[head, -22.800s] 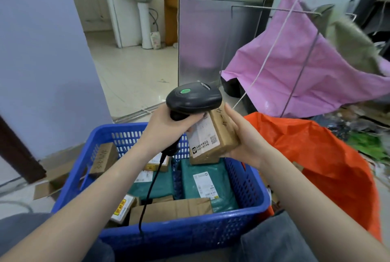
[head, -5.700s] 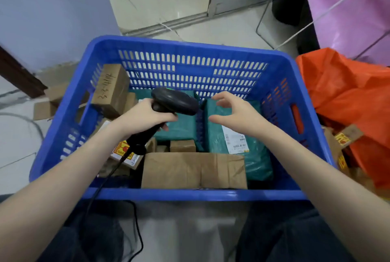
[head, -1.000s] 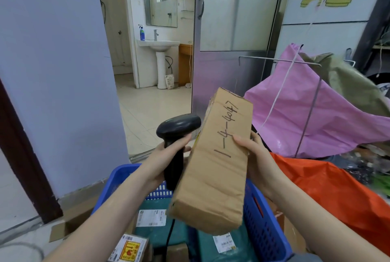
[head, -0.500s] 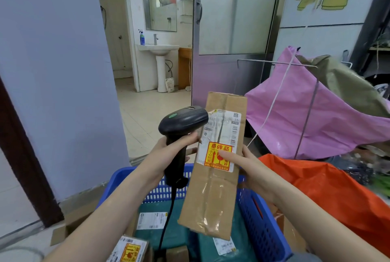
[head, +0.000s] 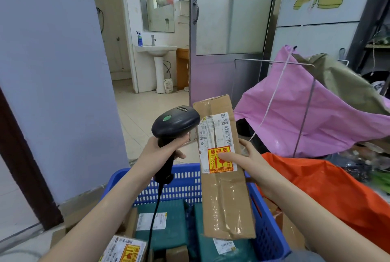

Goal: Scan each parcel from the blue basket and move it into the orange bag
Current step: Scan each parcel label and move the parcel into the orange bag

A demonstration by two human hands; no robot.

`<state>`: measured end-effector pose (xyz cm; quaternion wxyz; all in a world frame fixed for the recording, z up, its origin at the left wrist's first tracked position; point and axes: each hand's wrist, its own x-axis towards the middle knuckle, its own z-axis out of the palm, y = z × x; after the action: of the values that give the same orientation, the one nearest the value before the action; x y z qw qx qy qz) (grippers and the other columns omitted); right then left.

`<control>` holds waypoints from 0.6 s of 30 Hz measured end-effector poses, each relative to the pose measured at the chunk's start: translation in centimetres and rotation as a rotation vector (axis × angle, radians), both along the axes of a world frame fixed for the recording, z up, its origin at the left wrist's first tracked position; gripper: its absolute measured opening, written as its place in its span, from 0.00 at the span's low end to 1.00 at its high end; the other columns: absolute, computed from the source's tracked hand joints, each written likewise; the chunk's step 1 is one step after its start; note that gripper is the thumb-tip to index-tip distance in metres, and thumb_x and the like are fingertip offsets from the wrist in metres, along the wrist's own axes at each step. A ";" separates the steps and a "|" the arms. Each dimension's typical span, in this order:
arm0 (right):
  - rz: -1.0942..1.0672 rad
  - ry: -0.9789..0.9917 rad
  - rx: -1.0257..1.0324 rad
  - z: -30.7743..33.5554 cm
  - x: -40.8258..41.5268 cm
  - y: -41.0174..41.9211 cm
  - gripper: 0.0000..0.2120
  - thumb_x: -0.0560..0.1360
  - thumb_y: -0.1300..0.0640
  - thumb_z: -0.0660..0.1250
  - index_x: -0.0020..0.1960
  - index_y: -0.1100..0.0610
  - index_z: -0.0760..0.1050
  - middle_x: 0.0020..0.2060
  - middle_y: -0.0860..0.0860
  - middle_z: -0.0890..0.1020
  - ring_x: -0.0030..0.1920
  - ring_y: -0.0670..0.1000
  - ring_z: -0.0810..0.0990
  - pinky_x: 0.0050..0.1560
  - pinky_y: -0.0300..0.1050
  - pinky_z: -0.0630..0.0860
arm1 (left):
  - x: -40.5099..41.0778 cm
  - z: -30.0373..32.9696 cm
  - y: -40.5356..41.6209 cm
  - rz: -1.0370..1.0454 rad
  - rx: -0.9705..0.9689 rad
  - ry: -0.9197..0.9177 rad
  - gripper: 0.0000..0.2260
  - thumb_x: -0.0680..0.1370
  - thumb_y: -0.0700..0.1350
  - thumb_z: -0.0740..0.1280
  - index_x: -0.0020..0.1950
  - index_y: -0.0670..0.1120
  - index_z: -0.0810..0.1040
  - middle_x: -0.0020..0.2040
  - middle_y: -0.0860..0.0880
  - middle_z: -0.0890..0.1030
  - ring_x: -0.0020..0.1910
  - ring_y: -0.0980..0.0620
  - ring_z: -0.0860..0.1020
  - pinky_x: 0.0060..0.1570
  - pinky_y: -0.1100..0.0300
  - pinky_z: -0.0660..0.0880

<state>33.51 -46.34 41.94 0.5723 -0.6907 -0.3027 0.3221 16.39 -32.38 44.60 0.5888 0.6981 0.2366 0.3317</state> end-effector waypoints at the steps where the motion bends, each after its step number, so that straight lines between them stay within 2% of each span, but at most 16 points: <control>1: -0.008 -0.010 -0.008 0.0 0.1 0.0 0.43 0.66 0.51 0.77 0.74 0.48 0.57 0.52 0.50 0.84 0.48 0.50 0.85 0.51 0.48 0.81 | -0.2 0.1 0.2 0.010 0.087 0.039 0.04 0.74 0.49 0.70 0.46 0.53 0.77 0.32 0.50 0.81 0.31 0.60 0.78 0.38 0.66 0.74; 3: -0.016 -0.023 -0.026 0.0 0.4 0.0 0.43 0.66 0.51 0.77 0.74 0.49 0.57 0.54 0.51 0.83 0.48 0.50 0.85 0.51 0.49 0.81 | -0.6 0.4 0.5 -0.055 0.276 0.094 0.04 0.73 0.47 0.72 0.44 0.52 0.77 0.28 0.53 0.79 0.29 0.61 0.76 0.36 0.68 0.73; 6: -0.013 -0.045 -0.070 -0.1 0.8 0.2 0.44 0.65 0.51 0.78 0.74 0.50 0.57 0.55 0.51 0.81 0.50 0.51 0.84 0.53 0.50 0.80 | -0.9 0.7 0.5 -0.177 0.529 0.149 0.15 0.70 0.43 0.75 0.49 0.59 0.75 0.37 0.63 0.83 0.39 0.65 0.80 0.38 0.72 0.72; 8: 0.000 -0.086 -0.106 -0.1 1.0 0.4 0.46 0.65 0.49 0.78 0.74 0.51 0.56 0.57 0.51 0.80 0.51 0.51 0.83 0.55 0.51 0.80 | -0.9 0.7 0.3 -0.195 0.624 0.182 0.18 0.69 0.43 0.77 0.49 0.61 0.74 0.40 0.63 0.83 0.44 0.65 0.80 0.40 0.74 0.73; 13: 0.018 -0.169 -0.177 -0.2 1.0 0.9 0.48 0.65 0.48 0.77 0.76 0.52 0.53 0.64 0.54 0.76 0.58 0.53 0.80 0.60 0.52 0.77 | -0.6 0.3 0.3 -0.177 0.636 0.255 0.12 0.70 0.45 0.75 0.45 0.58 0.74 0.36 0.64 0.82 0.39 0.64 0.81 0.37 0.72 0.74; 15: 0.017 -0.189 -0.193 -0.2 0.9 0.8 0.47 0.66 0.48 0.77 0.76 0.52 0.53 0.66 0.54 0.74 0.60 0.53 0.79 0.61 0.52 0.76 | -0.5 0.3 0.3 -0.182 0.622 0.276 0.11 0.71 0.43 0.75 0.43 0.56 0.74 0.33 0.59 0.82 0.36 0.64 0.80 0.34 0.72 0.74; 18: 0.018 -0.197 -0.188 -0.2 0.7 0.8 0.46 0.67 0.49 0.76 0.76 0.52 0.53 0.66 0.54 0.74 0.60 0.53 0.78 0.60 0.51 0.77 | -0.3 0.0 0.4 -0.174 0.653 0.314 0.09 0.72 0.41 0.74 0.42 0.52 0.76 0.36 0.51 0.82 0.35 0.61 0.79 0.34 0.70 0.73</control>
<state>34.19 -45.52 41.70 0.4698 -0.7667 -0.3322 0.2849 16.09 -31.98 44.60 0.3177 0.9089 0.1456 0.2274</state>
